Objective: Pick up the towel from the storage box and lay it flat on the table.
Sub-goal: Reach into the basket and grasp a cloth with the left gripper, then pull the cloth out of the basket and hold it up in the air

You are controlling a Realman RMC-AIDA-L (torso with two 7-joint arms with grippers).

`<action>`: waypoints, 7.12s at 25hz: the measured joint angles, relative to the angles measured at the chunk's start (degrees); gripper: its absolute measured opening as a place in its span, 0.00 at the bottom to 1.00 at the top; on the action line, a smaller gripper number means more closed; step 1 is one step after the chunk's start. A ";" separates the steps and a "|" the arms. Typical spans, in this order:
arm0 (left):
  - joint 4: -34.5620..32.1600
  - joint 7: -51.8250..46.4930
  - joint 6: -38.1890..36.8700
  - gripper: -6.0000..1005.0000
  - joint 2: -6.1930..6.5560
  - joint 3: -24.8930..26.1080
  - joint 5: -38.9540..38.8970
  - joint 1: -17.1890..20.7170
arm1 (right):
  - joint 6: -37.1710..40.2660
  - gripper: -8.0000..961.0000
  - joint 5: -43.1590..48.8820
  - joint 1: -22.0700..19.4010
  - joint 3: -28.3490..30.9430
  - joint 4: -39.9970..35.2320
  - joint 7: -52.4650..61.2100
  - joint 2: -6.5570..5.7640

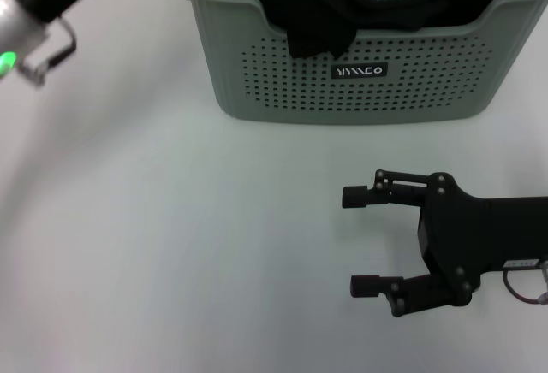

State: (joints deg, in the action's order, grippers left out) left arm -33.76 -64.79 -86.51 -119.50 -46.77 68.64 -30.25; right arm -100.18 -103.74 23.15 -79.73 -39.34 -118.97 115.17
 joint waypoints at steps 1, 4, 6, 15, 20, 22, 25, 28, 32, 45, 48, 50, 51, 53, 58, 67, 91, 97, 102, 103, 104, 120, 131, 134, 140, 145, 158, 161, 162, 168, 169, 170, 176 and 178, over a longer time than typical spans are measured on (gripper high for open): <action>-0.45 0.10 3.64 0.66 -0.06 -0.08 0.10 -1.21 | 0.00 0.88 0.00 0.03 -0.12 0.07 -0.01 0.01; -1.45 1.20 13.85 0.66 -0.15 -0.37 0.25 -4.07 | 0.01 0.88 0.00 0.05 -0.83 0.23 -0.52 0.05; -1.62 3.84 18.33 0.66 -0.19 -0.45 0.31 -5.58 | 0.04 0.88 -0.04 0.05 -1.12 0.44 -1.08 0.09; -1.88 11.82 29.48 0.65 -0.36 -0.47 0.10 -6.95 | 0.08 0.88 -0.51 0.18 -1.25 0.85 -1.45 0.15; -1.21 13.63 33.12 0.64 -0.51 -2.87 0.02 -7.21 | 0.16 0.88 -0.51 0.72 -1.30 0.84 -1.45 0.15; -1.04 14.07 34.61 0.64 -0.51 -3.92 -0.24 -7.45 | 0.16 0.88 -0.51 0.73 -1.22 0.83 -1.45 0.14; -0.56 14.72 35.37 0.63 -0.57 -4.12 -0.41 -7.68 | 0.16 0.88 -0.51 0.75 -1.19 0.85 -1.44 0.14; 0.06 14.88 35.47 0.61 -0.58 -4.13 -0.44 -7.76 | 0.09 0.88 -0.51 0.75 -1.26 0.85 -1.44 0.14; 0.54 14.85 35.54 0.55 -0.54 -3.93 -0.74 -7.94 | -0.02 0.88 -0.50 0.68 -1.31 0.85 -1.44 0.14; 3.40 17.29 35.66 0.28 -0.42 -5.69 -6.87 -8.50 | -0.16 0.88 -0.49 0.23 -1.38 1.22 -1.44 0.14; 3.69 17.84 35.70 0.04 -0.49 -5.75 -7.27 -8.60 | -0.19 0.88 -0.49 0.32 -1.38 1.54 -1.44 0.14; 3.72 17.69 35.65 0.04 -0.53 -5.77 -8.30 -8.58 | -0.20 0.88 -0.50 0.34 -1.39 1.66 -1.59 0.14; 3.75 17.38 35.32 0.04 -0.55 -5.78 -9.03 -8.42 | -0.20 0.88 -0.55 0.35 -1.39 1.86 -1.77 0.14; 3.73 16.02 33.30 0.03 -0.57 -5.79 -10.88 -7.58 | -0.20 0.88 -0.96 0.32 -1.38 2.22 -2.01 0.14; 2.52 8.45 16.56 0.02 0.54 -4.58 -16.83 -2.00 | -0.12 0.88 -1.56 0.23 -1.39 3.11 -2.43 0.15; 2.25 -3.51 -20.09 0.02 2.57 -4.19 -28.98 5.67 | 0.83 0.88 -5.80 0.78 -1.39 5.90 -4.95 0.25; 21.13 16.97 -28.84 0.02 -1.17 -8.04 -29.63 6.33 | 17.63 0.88 -49.71 2.23 -34.82 3.19 -21.46 0.87; 27.55 24.84 -27.78 0.02 -1.26 -8.51 -29.20 1.66 | 23.12 0.88 -51.85 2.91 -36.99 0.07 -21.52 1.03; 30.05 28.16 -25.55 0.02 -1.26 -10.23 -28.50 -1.46 | 25.54 0.88 -54.99 3.85 -39.00 -0.69 -21.53 1.03; 31.05 29.04 -25.17 0.02 -1.26 -10.59 -28.42 -2.18 | 25.55 0.88 -55.26 3.97 -39.17 -0.86 -21.40 1.03; 32.13 30.16 -24.96 0.02 -1.26 -10.83 -28.41 -3.04 | 25.57 0.88 -55.48 4.10 -39.34 -1.06 -21.24 1.03; 37.95 36.38 -24.58 0.02 -1.26 -10.89 -26.54 -9.92 | 36.53 0.88 -55.74 3.48 -42.89 -6.35 -20.83 1.02; 38.32 36.50 -24.99 0.02 -1.26 -10.88 -25.09 -10.13 | 38.71 0.88 -55.79 4.12 -39.35 -5.97 -15.39 1.03; 38.34 36.51 -25.05 0.02 -1.26 -10.77 -24.18 -10.49 | 40.80 0.88 -55.79 4.68 -38.90 -6.40 -13.88 1.02; 38.47 36.37 -25.11 0.02 -1.26 -10.90 -23.39 -11.49 | 43.11 0.88 -55.79 5.93 -38.72 -6.46 -12.74 1.03; 38.47 36.45 -25.25 0.02 -1.26 -10.64 -22.02 -11.89 | 43.59 0.88 -55.78 6.58 -39.06 -6.62 -12.68 1.03; 38.18 36.37 -26.00 0.02 -1.26 -10.51 -21.79 -13.42 | 47.62 0.88 -55.78 7.31 -42.50 -6.60 -11.81 1.02; 38.07 36.32 -26.00 0.02 -1.26 -10.49 -21.79 -13.86 | 47.90 0.88 -55.77 7.42 -43.84 -6.62 -11.81 1.03; 38.07 36.32 -26.00 0.02 -1.26 -10.49 -21.79 -13.86 | 47.89 0.88 -55.78 7.43 -44.12 -6.63 -11.81 1.02; 37.83 36.47 -25.99 0.02 -1.26 -10.40 -22.32 -13.94 | 47.48 0.88 -55.68 7.13 -46.20 -6.56 -12.48 1.03; 37.76 36.48 -25.99 0.02 -1.26 -10.38 -22.38 -13.98 | 47.49 0.88 -55.68 7.12 -46.37 -6.41 -12.68 1.02; 37.70 36.48 -25.99 0.02 -1.26 -10.35 -22.42 -14.03 | 47.57 0.88 -55.68 7.13 -46.61 -6.20 -13.02 1.02; 37.19 36.49 -25.99 0.02 -1.26 -10.35 -22.51 -14.14 | 49.25 0.88 -55.68 6.43 -48.03 -6.20 -21.94 1.02; 37.19 36.49 -25.99 0.02 -1.26 -10.35 -22.51 -14.14 | 50.01 0.88 -55.68 6.21 -48.33 -6.59 -24.15 1.03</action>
State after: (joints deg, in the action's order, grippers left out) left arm 3.43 -28.30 -112.49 -120.76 -57.12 46.14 -44.40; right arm -50.17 -159.42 29.36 -128.06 -45.93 -143.11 116.19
